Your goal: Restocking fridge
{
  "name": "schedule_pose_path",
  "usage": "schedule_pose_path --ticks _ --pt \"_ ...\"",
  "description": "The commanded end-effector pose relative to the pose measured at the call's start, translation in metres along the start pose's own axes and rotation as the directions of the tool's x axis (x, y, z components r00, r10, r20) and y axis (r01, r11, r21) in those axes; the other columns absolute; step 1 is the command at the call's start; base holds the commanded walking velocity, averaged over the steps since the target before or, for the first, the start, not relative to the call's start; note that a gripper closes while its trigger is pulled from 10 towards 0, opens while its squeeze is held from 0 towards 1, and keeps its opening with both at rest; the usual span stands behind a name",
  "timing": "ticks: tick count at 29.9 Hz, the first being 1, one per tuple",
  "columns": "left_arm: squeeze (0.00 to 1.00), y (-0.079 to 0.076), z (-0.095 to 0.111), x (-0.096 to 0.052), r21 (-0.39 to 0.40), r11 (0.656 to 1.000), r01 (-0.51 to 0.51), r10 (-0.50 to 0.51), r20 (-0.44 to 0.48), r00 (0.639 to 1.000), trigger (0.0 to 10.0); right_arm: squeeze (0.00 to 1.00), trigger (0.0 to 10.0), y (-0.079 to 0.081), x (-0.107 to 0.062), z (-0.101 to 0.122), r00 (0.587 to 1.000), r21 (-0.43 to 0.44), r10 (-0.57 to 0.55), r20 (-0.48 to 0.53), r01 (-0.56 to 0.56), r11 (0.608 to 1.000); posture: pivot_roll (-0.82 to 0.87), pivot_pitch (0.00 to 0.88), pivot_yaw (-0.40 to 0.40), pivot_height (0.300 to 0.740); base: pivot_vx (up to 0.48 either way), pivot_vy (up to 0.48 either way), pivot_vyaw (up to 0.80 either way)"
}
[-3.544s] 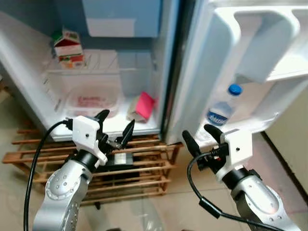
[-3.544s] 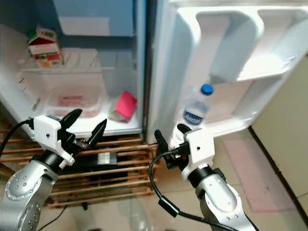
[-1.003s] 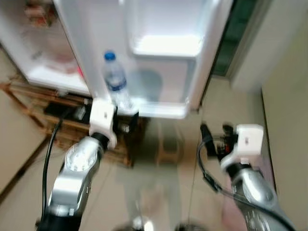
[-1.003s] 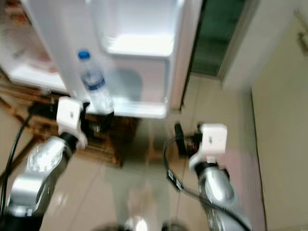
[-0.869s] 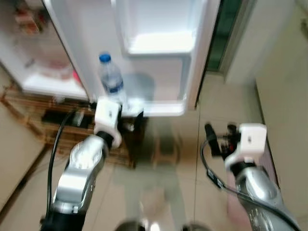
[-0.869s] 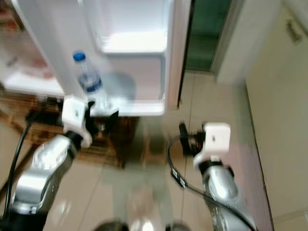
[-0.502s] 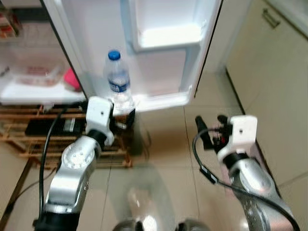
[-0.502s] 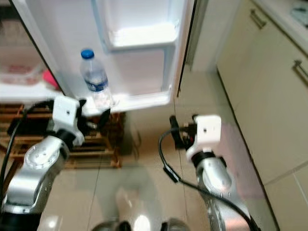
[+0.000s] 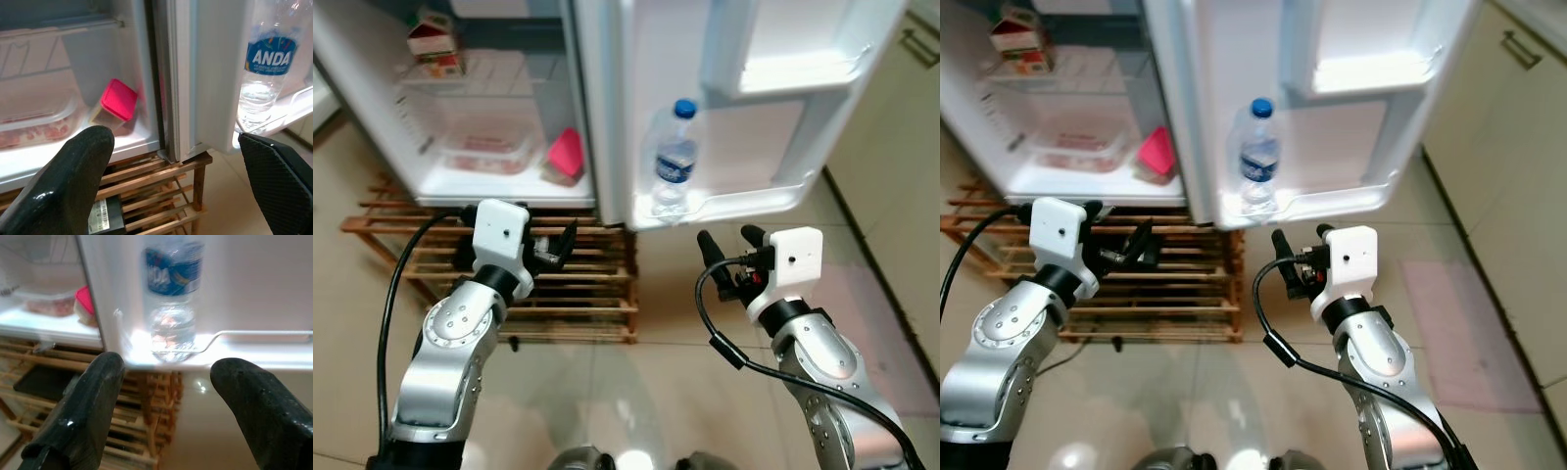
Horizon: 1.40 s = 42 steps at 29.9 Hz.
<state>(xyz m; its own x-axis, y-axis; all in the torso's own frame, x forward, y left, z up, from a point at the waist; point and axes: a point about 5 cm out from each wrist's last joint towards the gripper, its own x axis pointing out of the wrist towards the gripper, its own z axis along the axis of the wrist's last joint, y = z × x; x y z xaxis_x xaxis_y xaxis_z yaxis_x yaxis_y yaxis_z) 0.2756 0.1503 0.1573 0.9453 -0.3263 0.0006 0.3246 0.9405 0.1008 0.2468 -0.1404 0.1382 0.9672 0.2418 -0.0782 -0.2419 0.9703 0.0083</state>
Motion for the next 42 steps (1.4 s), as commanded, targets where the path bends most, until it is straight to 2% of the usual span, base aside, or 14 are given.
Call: schedule_pose_path --ticks 1,10,26,28,30,33,35,37,39,40,42 --pt "0.00 0.005 0.003 0.004 0.017 1.000 -0.020 0.020 0.003 1.000 10.0 0.00 10.0 0.002 0.001 0.005 1.000 0.001 0.004 0.021 -0.004 1.000 0.00 0.047 0.034 0.740 0.000 0.480 -0.80" --pt "0.00 0.000 0.009 0.014 0.014 1.000 -0.001 0.000 0.030 1.000 10.0 0.00 10.0 -0.001 0.000 0.005 1.000 0.006 -0.008 0.028 0.008 1.000 0.00 0.045 0.042 0.740 0.000 0.480 -0.80" --pt "0.00 -0.006 0.012 0.025 0.019 0.999 0.036 -0.037 0.050 0.998 10.0 0.00 10.0 -0.004 -0.002 0.007 0.998 0.007 -0.044 0.041 0.044 0.999 -0.01 0.045 0.067 0.740 0.000 0.480 -0.80" --pt "0.00 -0.008 0.017 0.025 0.064 0.997 0.031 -0.036 0.070 0.997 10.0 0.00 10.0 -0.004 -0.002 0.008 0.998 0.005 -0.046 0.045 0.046 0.999 -0.01 0.049 0.067 0.740 0.000 -0.480 -0.80" --pt "0.00 -0.010 0.016 0.025 0.063 0.997 0.037 -0.041 0.067 0.997 10.0 0.00 10.0 -0.004 -0.002 0.009 0.998 -0.006 -0.041 0.049 0.042 0.999 -0.01 0.050 0.067 0.740 0.000 -0.480 -0.40" --pt "0.00 -0.011 0.013 0.023 0.030 0.999 0.030 -0.032 0.062 0.998 10.0 0.00 10.0 -0.001 -0.001 0.012 0.998 -0.050 -0.021 0.053 0.023 0.998 -0.01 0.055 0.064 0.740 0.000 -0.480 0.00" --pt "0.00 -0.009 0.015 0.021 -0.018 1.000 -0.010 0.011 0.086 0.996 10.0 0.00 10.0 0.001 0.000 0.015 0.998 -0.072 -0.011 0.060 0.016 0.997 -0.02 0.057 0.061 0.740 0.000 0.000 0.00" --pt "0.00 -0.008 0.015 0.021 -0.031 0.999 -0.021 0.023 0.093 0.995 10.0 0.00 10.0 0.001 0.000 0.016 0.998 -0.077 -0.009 0.062 0.014 0.997 -0.02 0.057 0.061 0.740 0.000 0.000 0.00" --pt "0.00 -0.006 0.017 0.022 -0.007 0.999 -0.042 0.043 0.095 0.995 10.0 0.00 10.0 0.000 0.003 0.019 0.998 -0.079 -0.014 0.068 0.020 0.997 -0.01 0.061 0.049 0.740 0.000 0.000 0.00" --pt "0.00 -0.004 0.018 0.025 0.039 0.998 -0.045 0.041 0.095 0.995 10.0 0.00 10.0 0.001 0.007 0.021 0.997 -0.119 -0.003 0.077 0.012 0.993 0.00 0.061 0.045 0.740 0.000 0.000 0.00" --pt "0.00 -0.004 0.017 0.025 0.051 0.998 -0.041 0.036 0.092 0.995 10.0 0.00 10.0 0.002 0.008 0.022 0.997 -0.139 0.007 0.080 0.005 0.990 0.00 0.061 0.045 0.740 0.000 0.000 0.00"
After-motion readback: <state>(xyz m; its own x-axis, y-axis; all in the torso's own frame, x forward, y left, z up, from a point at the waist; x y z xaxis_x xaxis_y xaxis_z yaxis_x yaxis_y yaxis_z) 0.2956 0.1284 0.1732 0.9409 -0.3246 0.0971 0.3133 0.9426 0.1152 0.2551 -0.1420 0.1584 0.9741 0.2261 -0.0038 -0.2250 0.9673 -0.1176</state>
